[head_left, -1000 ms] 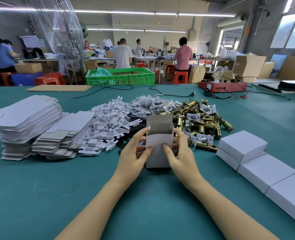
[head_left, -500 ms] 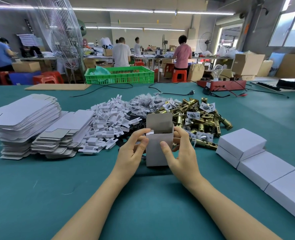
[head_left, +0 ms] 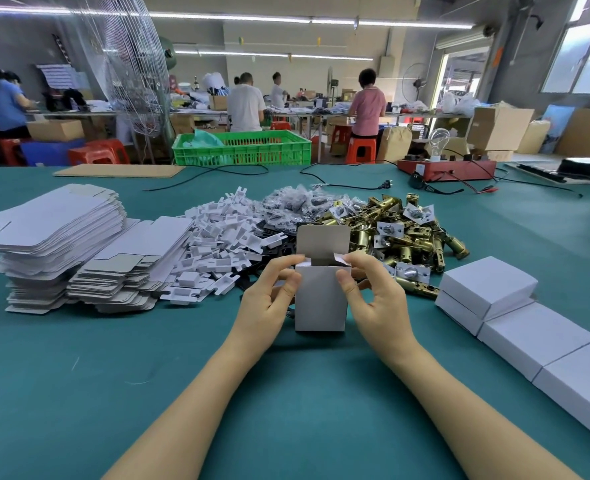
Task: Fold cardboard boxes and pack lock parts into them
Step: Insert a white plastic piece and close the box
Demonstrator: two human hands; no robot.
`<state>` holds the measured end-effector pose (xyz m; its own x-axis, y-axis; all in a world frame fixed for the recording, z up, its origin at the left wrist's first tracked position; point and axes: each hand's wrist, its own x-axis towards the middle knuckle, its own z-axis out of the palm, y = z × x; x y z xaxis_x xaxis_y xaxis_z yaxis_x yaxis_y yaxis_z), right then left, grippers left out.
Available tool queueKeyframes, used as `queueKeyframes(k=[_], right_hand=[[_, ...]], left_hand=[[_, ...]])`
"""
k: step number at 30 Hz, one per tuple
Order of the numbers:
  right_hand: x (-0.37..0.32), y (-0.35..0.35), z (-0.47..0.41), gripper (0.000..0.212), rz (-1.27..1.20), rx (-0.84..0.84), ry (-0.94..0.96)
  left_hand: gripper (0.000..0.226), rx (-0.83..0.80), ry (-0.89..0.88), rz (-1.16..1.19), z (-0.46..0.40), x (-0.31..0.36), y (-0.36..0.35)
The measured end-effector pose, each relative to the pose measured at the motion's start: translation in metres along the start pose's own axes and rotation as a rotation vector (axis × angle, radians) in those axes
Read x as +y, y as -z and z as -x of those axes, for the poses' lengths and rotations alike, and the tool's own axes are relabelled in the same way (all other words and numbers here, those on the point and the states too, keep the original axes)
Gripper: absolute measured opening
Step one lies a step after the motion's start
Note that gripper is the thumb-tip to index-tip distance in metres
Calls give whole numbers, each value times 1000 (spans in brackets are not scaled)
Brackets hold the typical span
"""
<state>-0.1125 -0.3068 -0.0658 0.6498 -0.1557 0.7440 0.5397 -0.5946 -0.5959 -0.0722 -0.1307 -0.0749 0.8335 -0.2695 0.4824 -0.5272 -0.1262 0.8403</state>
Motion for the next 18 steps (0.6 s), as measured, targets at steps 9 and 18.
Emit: queueKeyframes(k=[9,18], right_hand=[[0,3,-5,32,-86,-134,-68],[-9,5,-6,7,-50,-105,24]], left_hand=[[25,-11,4,4,0,1,0],[25,-3,32,26,0,4,-2]])
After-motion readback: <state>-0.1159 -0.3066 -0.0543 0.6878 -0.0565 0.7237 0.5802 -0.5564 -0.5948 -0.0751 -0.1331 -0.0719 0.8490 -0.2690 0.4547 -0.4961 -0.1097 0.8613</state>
